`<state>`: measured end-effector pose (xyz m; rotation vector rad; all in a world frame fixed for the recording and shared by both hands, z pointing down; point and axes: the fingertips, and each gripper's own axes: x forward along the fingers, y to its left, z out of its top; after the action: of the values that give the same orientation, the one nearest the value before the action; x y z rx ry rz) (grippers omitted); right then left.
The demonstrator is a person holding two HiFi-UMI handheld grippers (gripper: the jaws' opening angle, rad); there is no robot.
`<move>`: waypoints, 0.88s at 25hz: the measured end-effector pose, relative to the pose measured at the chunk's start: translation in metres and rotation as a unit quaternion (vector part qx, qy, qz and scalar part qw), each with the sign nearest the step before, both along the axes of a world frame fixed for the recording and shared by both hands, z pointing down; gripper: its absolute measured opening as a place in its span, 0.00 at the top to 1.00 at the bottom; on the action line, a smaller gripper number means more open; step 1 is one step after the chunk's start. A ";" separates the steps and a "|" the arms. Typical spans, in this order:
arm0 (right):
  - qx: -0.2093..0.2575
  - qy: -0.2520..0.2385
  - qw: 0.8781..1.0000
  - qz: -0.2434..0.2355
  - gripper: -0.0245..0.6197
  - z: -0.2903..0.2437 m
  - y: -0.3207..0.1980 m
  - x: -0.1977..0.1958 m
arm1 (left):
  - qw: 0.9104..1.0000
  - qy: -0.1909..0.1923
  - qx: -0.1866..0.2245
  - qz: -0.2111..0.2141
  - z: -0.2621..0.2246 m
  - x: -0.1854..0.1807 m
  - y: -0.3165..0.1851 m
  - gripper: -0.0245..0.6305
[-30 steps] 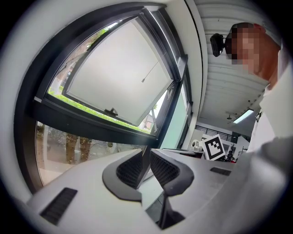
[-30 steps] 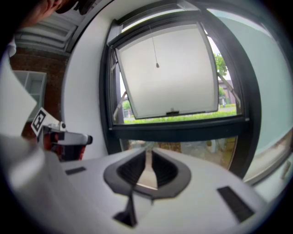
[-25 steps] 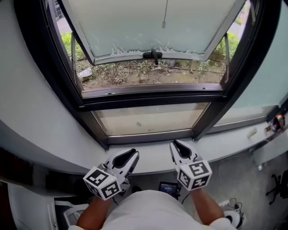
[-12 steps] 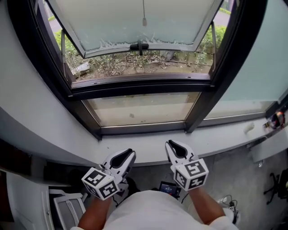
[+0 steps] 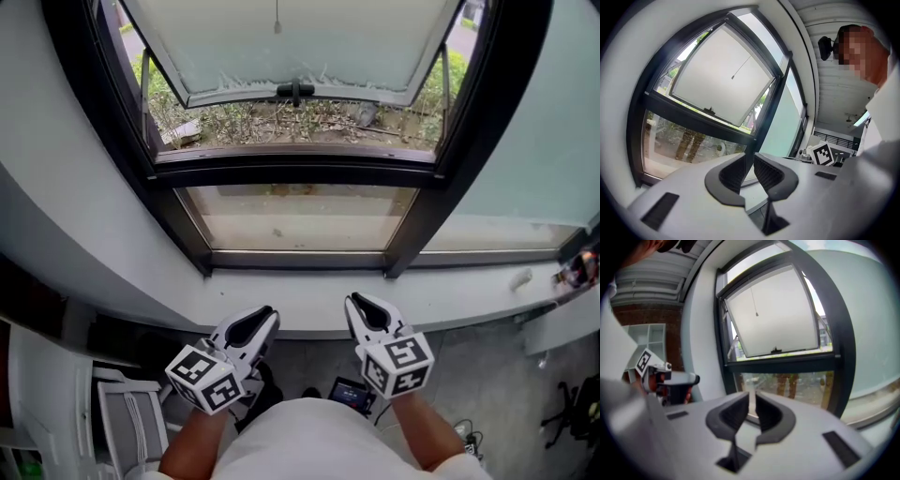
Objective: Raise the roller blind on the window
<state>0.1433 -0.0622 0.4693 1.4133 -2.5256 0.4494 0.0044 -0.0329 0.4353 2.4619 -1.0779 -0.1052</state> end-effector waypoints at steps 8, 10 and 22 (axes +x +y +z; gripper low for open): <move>0.013 -0.002 1.000 -0.016 0.88 -0.007 0.003 -0.009 | 1.000 0.000 0.009 -0.012 -0.004 -0.005 0.010 0.85; 0.018 -0.004 1.000 -0.013 0.88 -0.011 0.004 -0.012 | 1.000 0.001 0.011 -0.008 -0.007 -0.008 0.011 0.85; 0.020 -0.015 1.000 0.001 0.88 -0.021 0.008 -0.058 | 1.000 -0.013 0.017 0.014 -0.020 -0.051 0.012 0.85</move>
<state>0.0854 -0.0537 0.4487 1.4347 -2.5702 0.4247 -0.0469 -0.0207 0.4150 2.5147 -1.0597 -0.0833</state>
